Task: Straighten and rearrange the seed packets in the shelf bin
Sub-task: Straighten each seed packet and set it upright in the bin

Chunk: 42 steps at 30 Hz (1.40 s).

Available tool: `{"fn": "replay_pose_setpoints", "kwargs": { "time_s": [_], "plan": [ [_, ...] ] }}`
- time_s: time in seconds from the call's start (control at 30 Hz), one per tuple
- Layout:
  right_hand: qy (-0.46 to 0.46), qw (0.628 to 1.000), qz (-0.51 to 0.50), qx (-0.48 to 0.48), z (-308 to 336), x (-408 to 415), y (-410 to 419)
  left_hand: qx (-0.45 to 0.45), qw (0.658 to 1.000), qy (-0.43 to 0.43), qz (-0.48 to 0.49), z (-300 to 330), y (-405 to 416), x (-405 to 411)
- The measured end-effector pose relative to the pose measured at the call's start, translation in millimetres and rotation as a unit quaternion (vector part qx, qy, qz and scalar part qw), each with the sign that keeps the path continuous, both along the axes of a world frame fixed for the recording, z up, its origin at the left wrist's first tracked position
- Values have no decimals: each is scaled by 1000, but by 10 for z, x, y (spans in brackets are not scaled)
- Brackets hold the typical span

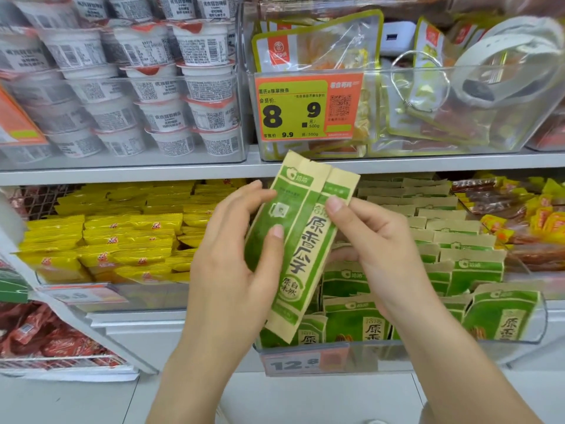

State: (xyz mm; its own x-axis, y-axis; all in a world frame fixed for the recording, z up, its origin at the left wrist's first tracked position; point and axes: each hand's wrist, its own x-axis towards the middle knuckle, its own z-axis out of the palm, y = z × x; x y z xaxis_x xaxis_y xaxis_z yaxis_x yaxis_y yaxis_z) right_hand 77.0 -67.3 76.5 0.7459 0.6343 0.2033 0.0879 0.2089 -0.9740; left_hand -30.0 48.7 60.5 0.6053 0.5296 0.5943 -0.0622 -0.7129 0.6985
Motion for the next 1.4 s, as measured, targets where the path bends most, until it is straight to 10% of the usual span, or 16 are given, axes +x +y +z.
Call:
{"fn": "replay_pose_setpoints", "kwargs": {
  "time_s": [0.77,1.13,1.4],
  "plan": [
    [-11,998,67,-4,10,-86,39,32,998,21,50,-45,-63,68],
    [-23,971,204,-120,-11,-87,9,-114,991,-51,54,-24,96,32],
    [-1,984,163,-79,-2,-48,5,-221,969,0,-110,-19,138,-28]
  ]
}}
